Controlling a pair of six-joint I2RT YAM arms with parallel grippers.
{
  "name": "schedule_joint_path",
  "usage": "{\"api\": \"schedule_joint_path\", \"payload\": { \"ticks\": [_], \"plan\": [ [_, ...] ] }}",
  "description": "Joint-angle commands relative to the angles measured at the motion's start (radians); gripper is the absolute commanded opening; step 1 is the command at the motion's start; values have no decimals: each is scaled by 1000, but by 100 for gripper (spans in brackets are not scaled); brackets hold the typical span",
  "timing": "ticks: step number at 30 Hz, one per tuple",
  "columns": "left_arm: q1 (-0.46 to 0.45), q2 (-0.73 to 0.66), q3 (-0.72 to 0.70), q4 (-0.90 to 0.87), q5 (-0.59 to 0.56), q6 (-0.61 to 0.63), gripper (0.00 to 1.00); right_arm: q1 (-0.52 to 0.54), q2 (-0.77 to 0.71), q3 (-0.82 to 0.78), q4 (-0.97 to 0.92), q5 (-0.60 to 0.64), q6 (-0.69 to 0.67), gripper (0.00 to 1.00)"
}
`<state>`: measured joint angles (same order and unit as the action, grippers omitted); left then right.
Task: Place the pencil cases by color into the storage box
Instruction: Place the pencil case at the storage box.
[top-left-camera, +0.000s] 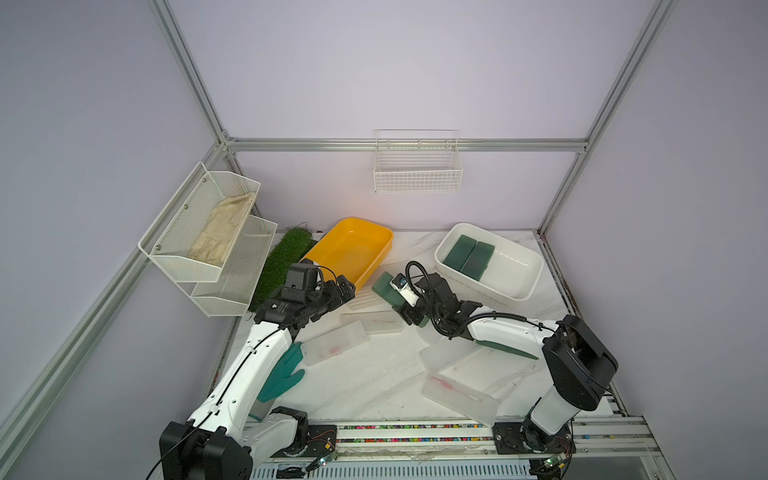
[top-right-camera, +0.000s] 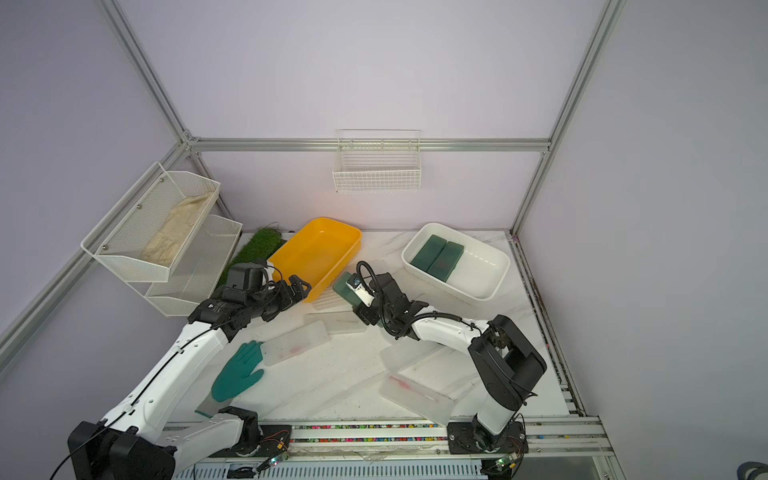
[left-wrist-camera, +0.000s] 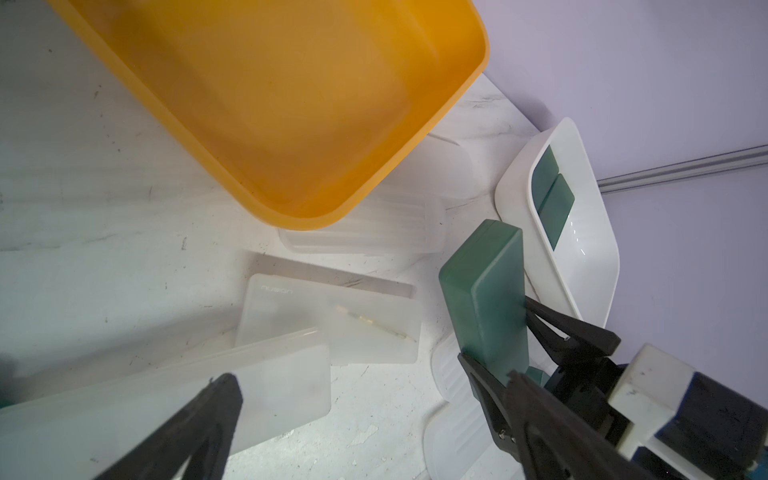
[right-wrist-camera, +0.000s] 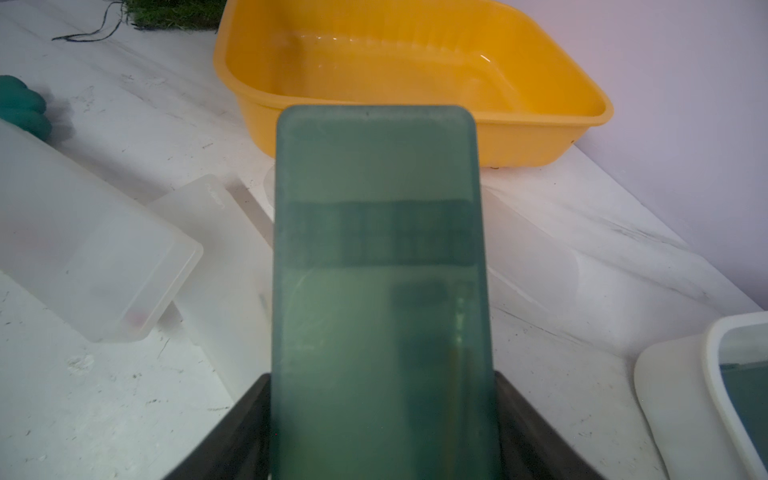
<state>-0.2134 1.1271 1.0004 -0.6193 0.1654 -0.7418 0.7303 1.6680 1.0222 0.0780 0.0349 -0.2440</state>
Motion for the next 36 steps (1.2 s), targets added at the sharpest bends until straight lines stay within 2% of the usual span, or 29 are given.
{"api": "schedule_joint_path", "payload": {
  "ticks": [1, 6, 11, 19, 26, 36],
  "plan": [
    [-29, 6, 60, 93, -14, 78, 100, -23, 2, 33, 85, 81, 102, 65],
    [-95, 38, 63, 167, -22, 171, 100, -69, -5, 50, 79, 130, 212, 65],
    [-224, 86, 82, 240, -61, 309, 100, -138, -22, 77, 41, 169, 337, 65],
    [-356, 163, 86, 343, -20, 470, 100, -276, -62, 100, -43, 297, 478, 65],
    [-442, 213, 69, 457, 49, 587, 100, -441, -81, 75, -48, 304, 592, 62],
    [-530, 278, 98, 528, 106, 676, 100, -607, -31, 140, -94, 283, 657, 62]
  ]
}}
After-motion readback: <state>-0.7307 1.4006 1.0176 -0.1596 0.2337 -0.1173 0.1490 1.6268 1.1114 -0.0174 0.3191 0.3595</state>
